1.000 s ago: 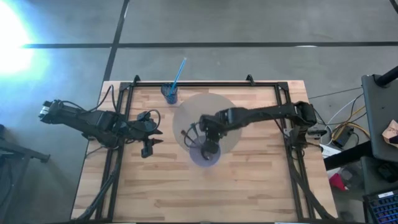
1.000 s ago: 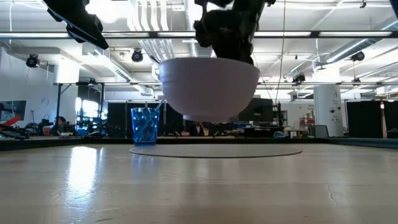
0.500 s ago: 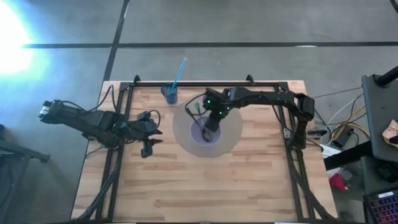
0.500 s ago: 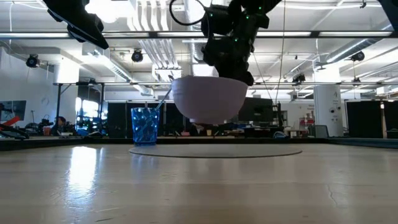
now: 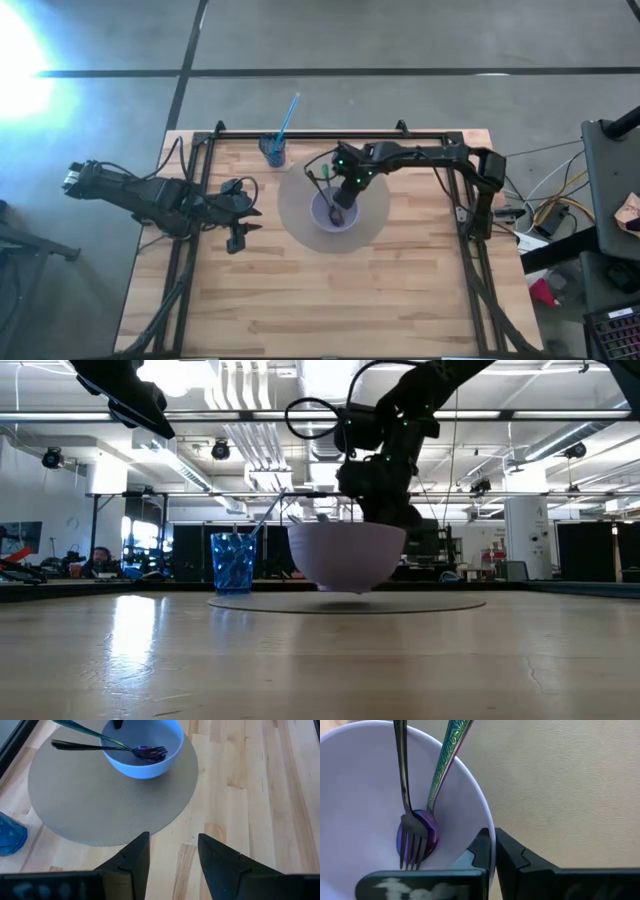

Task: Pick & Place Utensil
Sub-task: Put the purple bowl with the utensils on the brown mat

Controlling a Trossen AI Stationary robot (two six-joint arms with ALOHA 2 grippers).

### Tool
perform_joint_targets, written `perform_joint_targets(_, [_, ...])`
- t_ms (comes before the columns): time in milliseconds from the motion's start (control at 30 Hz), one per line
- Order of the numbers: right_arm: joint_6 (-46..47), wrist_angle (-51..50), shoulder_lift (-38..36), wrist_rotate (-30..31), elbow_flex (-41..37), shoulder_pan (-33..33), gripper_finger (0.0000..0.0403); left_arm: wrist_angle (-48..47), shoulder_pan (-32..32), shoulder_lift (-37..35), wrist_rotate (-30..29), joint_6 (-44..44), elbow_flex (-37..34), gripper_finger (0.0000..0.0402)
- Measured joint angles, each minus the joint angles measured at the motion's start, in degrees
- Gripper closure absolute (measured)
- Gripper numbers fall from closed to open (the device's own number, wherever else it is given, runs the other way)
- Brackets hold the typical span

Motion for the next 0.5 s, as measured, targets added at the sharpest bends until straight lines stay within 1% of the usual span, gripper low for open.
perform_joint_targets(133, [0.39,0.39,0.00,0.50,-0.22,-0.51,0.0394,0.00,0.00,0.00,0.00,0.00,0.00,0.0243])
perform_joint_targets(300, [1.12,0.39,0.00,3.58,-0.24,-1.18,0.0394,0.02,0.01,0.00,-0.98,0.01,0.00,0.0243])
perform_joint_targets(400, [0.67,0.45,0.00,7.36,-0.24,-1.36,0.0394,0.02,0.02,0.00,-1.49,0.02,0.00,0.0243])
perform_joint_targets(500, [0.40,0.44,0.00,7.45,-0.24,-1.60,0.0394,0.02,0.01,0.00,-1.51,0.02,0.00,0.0243])
